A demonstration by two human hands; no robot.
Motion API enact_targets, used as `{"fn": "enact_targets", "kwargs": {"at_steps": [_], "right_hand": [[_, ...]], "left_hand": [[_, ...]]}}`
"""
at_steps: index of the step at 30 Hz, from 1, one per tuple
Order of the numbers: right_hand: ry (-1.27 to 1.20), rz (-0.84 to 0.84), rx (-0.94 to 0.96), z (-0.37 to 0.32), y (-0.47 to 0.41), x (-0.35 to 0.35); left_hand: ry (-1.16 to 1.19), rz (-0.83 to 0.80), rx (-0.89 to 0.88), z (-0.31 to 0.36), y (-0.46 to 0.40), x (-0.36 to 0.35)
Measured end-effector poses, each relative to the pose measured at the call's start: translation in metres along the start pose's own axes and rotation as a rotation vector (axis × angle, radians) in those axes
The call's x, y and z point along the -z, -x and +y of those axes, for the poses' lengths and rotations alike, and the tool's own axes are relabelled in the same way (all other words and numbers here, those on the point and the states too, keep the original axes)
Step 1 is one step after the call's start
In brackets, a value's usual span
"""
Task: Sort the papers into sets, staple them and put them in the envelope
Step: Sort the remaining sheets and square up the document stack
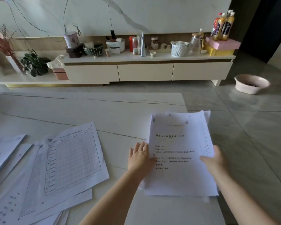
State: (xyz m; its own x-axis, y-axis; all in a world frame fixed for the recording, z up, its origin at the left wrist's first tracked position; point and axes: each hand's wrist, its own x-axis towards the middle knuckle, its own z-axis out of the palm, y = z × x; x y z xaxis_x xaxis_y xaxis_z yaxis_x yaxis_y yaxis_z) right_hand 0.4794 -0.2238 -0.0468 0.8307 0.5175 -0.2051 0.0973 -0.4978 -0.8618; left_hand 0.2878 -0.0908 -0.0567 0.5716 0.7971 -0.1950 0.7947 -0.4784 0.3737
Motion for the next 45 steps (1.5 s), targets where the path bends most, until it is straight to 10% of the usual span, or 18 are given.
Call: {"fn": "enact_targets", "kwargs": {"at_steps": [22,28,45], "right_hand": [[-0.372,-0.827,0.341,-0.137,0.179,0.053],[-0.397,-0.822,0.367,-0.150,0.200,0.077],[-0.272,-0.356,0.462,-0.147,0.196,0.050]], "left_hand": [[1.524,-0.011,0.458,-0.066,0.192,0.081],[1.808,-0.172,0.217,-0.055,0.209,0.104],[1.330,0.475,0.105,-0.012,0.208,0.176]]}}
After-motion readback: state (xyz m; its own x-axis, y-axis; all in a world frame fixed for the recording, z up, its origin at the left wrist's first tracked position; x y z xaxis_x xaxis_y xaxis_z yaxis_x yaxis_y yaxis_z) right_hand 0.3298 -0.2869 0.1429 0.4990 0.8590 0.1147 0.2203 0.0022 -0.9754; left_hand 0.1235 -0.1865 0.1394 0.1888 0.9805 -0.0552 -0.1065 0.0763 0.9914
